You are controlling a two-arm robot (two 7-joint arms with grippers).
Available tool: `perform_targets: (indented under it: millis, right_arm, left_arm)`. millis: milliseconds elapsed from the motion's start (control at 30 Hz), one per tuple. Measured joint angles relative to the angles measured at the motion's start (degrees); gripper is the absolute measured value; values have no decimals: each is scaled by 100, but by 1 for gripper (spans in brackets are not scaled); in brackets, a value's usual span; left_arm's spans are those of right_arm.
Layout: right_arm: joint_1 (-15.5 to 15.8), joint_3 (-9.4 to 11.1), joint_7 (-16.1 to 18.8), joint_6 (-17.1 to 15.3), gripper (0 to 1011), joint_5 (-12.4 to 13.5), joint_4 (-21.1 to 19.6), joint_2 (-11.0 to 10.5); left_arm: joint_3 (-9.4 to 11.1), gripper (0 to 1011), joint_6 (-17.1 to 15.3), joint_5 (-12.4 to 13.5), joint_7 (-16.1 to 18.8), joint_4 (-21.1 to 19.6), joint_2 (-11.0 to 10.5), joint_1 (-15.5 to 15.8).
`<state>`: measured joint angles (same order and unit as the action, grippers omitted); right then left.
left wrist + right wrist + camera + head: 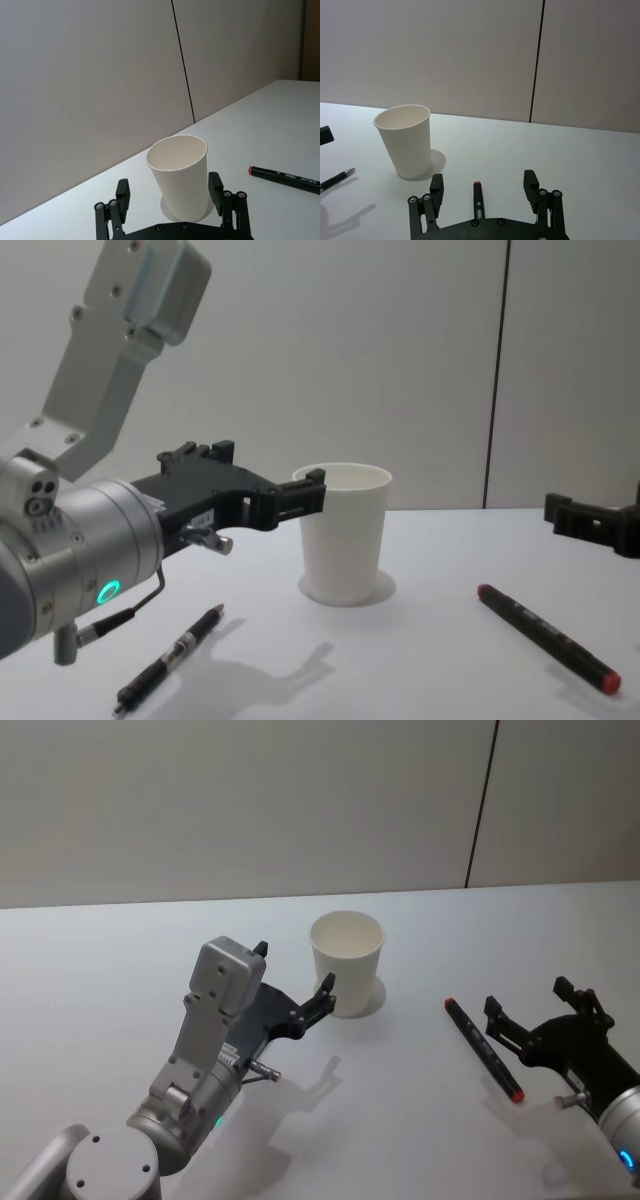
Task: Place the pen into the pen holder.
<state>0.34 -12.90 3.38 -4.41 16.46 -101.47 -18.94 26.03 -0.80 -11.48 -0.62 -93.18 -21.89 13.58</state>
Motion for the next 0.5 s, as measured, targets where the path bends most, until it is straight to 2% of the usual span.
perform_targets:
  millis: [200, 400, 500]
  right_arm:
    - [-120, -14, -33, -475, 1001, -63, -69, 64]
    - [-335, -47, 0, -1149, 1001, -158, -127, 163]
    - [-418, -57, 34, -1366, 1001, -189, -133, 198]
  left_arm:
    - [0, 1000, 0, 0, 0, 0, 0, 0]
    - [0, 1000, 0, 0, 0, 0, 0, 0]
    - [0, 1000, 0, 0, 0, 0, 0, 0]
